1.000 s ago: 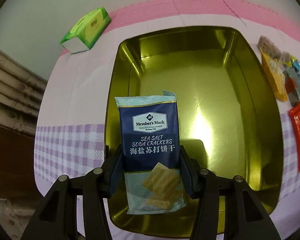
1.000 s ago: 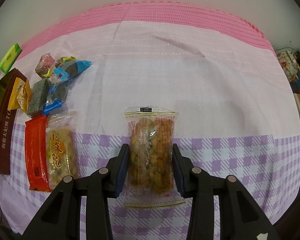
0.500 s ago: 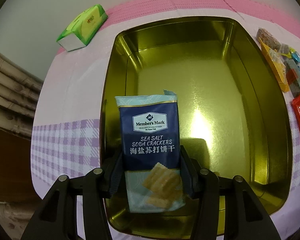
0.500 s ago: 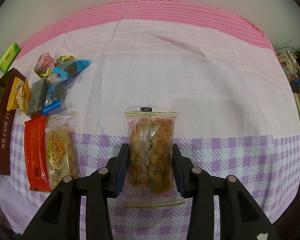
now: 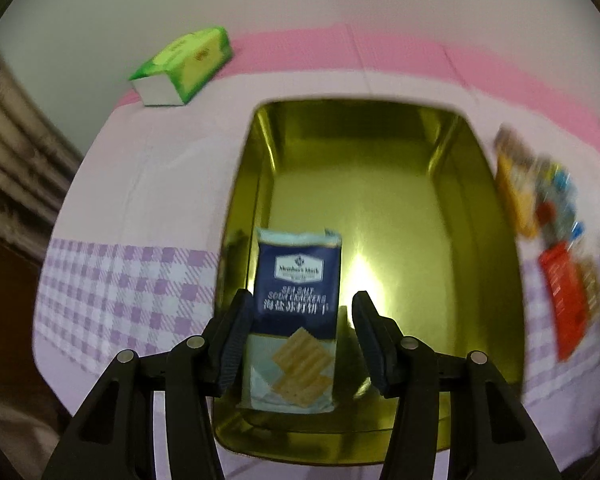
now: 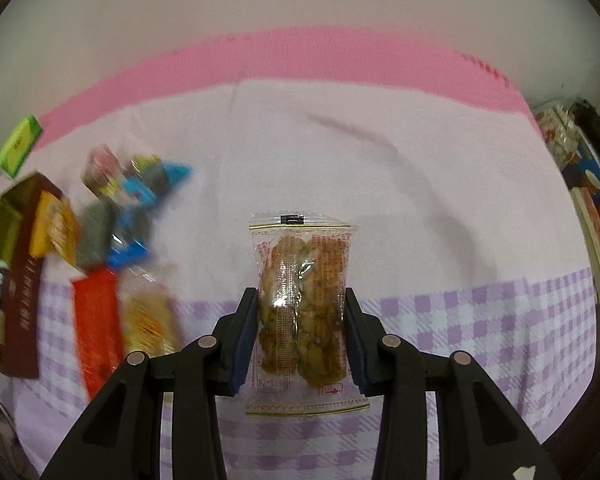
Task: Organize snacks
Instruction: 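Carry the cracker pack into the gold tin and open the left tool, then lower the cookie bag into the gold tin and open the right tool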
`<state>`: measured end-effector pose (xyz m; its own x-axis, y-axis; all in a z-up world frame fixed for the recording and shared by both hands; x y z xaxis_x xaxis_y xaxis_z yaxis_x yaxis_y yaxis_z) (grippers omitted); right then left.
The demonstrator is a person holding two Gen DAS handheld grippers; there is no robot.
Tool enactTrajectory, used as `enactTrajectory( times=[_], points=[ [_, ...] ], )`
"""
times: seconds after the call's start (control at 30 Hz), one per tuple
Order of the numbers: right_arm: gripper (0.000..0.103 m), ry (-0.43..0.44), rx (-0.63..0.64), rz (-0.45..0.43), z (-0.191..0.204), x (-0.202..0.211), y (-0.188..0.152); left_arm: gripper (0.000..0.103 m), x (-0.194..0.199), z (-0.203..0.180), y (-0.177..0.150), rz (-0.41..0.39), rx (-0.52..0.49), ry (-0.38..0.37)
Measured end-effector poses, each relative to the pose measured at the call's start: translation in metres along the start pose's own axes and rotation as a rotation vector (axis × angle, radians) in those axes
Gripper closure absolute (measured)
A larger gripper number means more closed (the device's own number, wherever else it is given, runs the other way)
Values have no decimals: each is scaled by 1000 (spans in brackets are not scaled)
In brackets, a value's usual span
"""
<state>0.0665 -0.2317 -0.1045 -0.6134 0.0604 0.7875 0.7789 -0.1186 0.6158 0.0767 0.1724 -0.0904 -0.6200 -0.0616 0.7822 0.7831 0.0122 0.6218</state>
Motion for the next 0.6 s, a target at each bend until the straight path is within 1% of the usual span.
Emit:
enactTrajectory(
  times=[0.07, 0.13, 0.2, 0.3, 0.4, 0.5, 0.6],
  points=[
    [66, 26, 3, -29, 15, 12, 11, 50, 9, 12, 6, -35, 82, -8],
    [66, 72, 4, -53, 37, 23, 21, 50, 16, 25, 9, -60, 150, -1],
    [66, 116, 8, -65, 59, 31, 26, 50, 22, 40, 10, -80, 193, 35],
    [66, 213, 20, -67, 104, 43, 29, 50, 32, 63, 8, -111, 236, 101],
    [66, 292, 40, -53, 147, 49, 29, 50, 38, 83, -1, -116, 271, 145],
    [66, 359, 72, -32, 191, 54, 25, 50, 40, 99, -15, -92, 319, 164],
    [66, 405, 102, -13, 232, 54, 20, 50, 42, 107, -30, -73, 342, 179]
  ],
)
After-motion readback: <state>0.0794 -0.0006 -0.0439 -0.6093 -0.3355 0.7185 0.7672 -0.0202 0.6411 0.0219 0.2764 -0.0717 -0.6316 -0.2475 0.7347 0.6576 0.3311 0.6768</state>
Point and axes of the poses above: each gripper's, at about its wrist camera, not at the fingertips, and x roughly against the way its jaws point, z to its left, y to its top, the point moved 5 cm from there along -x, roughly the way its jaws point, and after that the axes turned 14 degrees about -z, right-handed, at the moved point
